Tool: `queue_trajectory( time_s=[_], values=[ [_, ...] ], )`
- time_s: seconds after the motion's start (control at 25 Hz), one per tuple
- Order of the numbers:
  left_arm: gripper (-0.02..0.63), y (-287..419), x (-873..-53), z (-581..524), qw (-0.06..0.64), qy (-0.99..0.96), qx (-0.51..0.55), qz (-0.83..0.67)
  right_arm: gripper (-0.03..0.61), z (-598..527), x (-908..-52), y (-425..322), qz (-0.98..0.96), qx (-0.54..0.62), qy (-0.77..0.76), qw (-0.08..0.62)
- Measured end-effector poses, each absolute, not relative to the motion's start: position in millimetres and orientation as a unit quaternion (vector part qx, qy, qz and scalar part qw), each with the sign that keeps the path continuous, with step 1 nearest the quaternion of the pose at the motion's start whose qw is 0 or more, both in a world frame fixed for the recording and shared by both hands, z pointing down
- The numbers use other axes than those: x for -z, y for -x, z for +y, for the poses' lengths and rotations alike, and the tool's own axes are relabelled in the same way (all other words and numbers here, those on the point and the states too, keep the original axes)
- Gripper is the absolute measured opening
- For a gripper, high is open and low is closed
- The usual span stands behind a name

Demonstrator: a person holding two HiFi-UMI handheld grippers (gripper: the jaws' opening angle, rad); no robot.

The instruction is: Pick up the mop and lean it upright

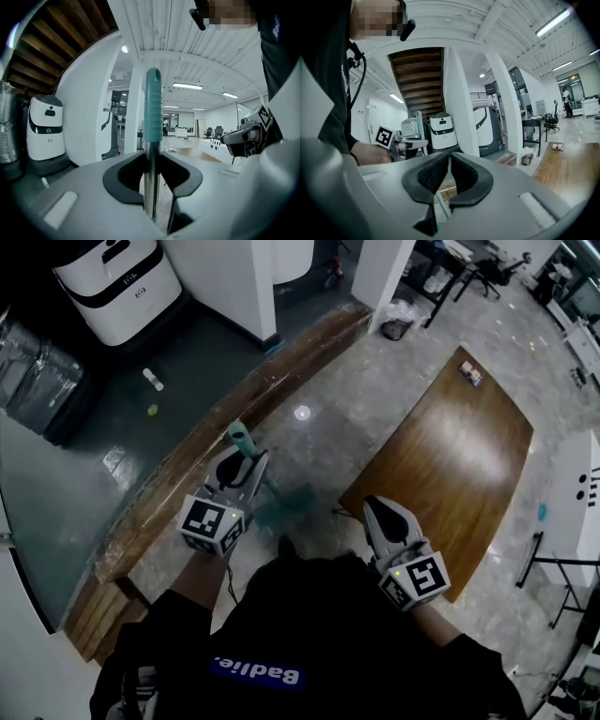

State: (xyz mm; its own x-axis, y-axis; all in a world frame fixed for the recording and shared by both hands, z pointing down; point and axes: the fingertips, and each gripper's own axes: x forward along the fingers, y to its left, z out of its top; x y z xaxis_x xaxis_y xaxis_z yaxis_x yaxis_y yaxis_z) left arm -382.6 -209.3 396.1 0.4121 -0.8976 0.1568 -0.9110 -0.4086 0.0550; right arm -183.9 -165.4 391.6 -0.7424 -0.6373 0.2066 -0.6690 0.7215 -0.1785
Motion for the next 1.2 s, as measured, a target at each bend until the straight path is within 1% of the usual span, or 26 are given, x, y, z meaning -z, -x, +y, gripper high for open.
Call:
queue_trajectory(
  time_s=[0.16,0.44,0.84,1.2],
  values=[
    [0.120,397,-401,-231,0.064,-0.839,-0.059,-0.538,0.023,-174,-394,190,-0.923,-0.116,-0.359,0.072],
    [0.120,426,-411,-278,0.059,-0.823,-0.075,-0.561,0.023,-210,-406,197,-0.925,-0.134,-0.350,0.061],
    [0.120,454,-450,-347,0.086,-0.786,-0.123,-0.600,0.023,-291,-410,189,-0.929,-0.154,-0.334,0.032],
    [0.120,458,-493,-407,0.120,-0.764,-0.160,-0.613,0.023,-328,-437,176,-0.930,-0.183,-0.317,0.042]
  ],
)
